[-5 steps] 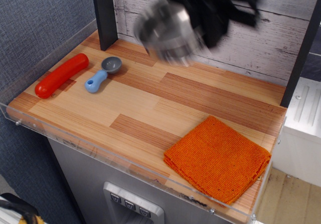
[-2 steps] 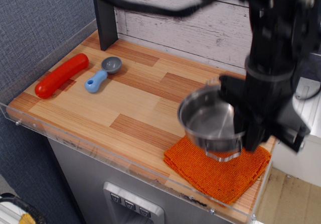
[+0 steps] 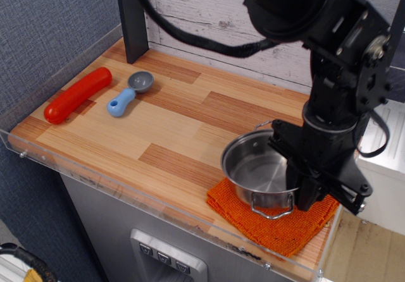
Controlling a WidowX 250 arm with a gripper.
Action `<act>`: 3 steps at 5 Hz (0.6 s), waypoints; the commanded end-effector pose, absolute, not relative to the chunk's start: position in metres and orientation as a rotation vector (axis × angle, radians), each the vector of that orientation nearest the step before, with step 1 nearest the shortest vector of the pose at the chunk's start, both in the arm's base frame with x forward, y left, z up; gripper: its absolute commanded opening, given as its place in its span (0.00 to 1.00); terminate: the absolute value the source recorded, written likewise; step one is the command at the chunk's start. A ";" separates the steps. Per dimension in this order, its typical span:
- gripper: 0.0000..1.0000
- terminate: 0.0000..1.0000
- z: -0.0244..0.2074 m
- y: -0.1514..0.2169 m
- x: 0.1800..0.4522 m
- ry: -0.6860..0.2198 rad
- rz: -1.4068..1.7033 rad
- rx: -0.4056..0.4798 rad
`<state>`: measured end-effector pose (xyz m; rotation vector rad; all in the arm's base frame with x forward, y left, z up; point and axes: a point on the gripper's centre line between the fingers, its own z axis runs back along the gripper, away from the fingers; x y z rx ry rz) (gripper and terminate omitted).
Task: Move the utensil at the edge of the table which is on the orange cloth.
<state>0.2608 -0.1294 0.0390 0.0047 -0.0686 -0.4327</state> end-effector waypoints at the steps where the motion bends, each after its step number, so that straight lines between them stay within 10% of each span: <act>1: 0.00 0.00 0.047 -0.106 0.251 -0.065 -0.425 0.024; 2: 1.00 0.00 0.053 -0.101 0.248 -0.041 -0.442 0.010; 3: 1.00 0.00 0.063 -0.099 0.249 -0.051 -0.454 -0.004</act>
